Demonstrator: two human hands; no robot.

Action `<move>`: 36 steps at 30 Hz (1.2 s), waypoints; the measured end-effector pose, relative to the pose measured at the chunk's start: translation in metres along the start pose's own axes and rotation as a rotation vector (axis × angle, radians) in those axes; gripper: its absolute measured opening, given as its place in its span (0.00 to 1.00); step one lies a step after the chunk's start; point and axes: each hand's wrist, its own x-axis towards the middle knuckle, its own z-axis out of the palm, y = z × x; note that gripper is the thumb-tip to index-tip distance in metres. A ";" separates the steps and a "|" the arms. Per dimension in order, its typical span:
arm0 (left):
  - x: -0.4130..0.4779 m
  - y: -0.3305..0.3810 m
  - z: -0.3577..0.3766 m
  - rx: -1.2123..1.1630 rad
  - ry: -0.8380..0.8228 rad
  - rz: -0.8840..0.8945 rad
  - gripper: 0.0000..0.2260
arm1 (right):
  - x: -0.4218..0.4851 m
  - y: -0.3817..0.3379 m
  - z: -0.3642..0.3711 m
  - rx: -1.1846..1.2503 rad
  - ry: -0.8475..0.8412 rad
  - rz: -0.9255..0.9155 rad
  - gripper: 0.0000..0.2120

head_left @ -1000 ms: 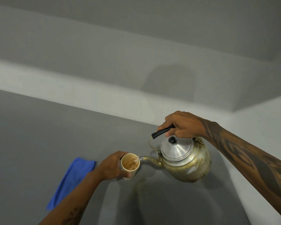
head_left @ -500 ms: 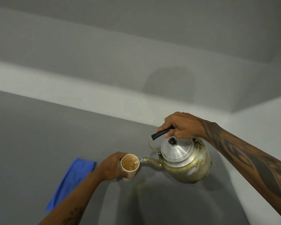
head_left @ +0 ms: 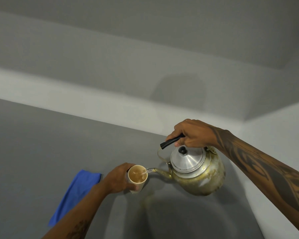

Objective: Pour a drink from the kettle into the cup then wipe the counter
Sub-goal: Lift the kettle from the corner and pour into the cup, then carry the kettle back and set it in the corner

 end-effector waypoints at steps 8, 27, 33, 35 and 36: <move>-0.004 0.007 -0.004 -0.010 0.012 0.003 0.30 | -0.008 0.018 0.019 0.172 0.047 0.061 0.15; 0.016 0.149 -0.071 0.200 0.004 -0.031 0.40 | -0.042 0.055 0.061 0.540 0.266 0.189 0.07; 0.068 0.254 -0.057 0.386 -0.185 0.064 0.29 | -0.050 0.062 0.053 0.504 0.328 0.224 0.06; 0.082 0.268 -0.048 0.447 -0.262 0.054 0.22 | -0.052 0.066 0.050 0.500 0.364 0.240 0.06; 0.089 0.274 -0.043 0.448 -0.281 0.051 0.18 | -0.054 0.069 0.049 0.497 0.380 0.248 0.06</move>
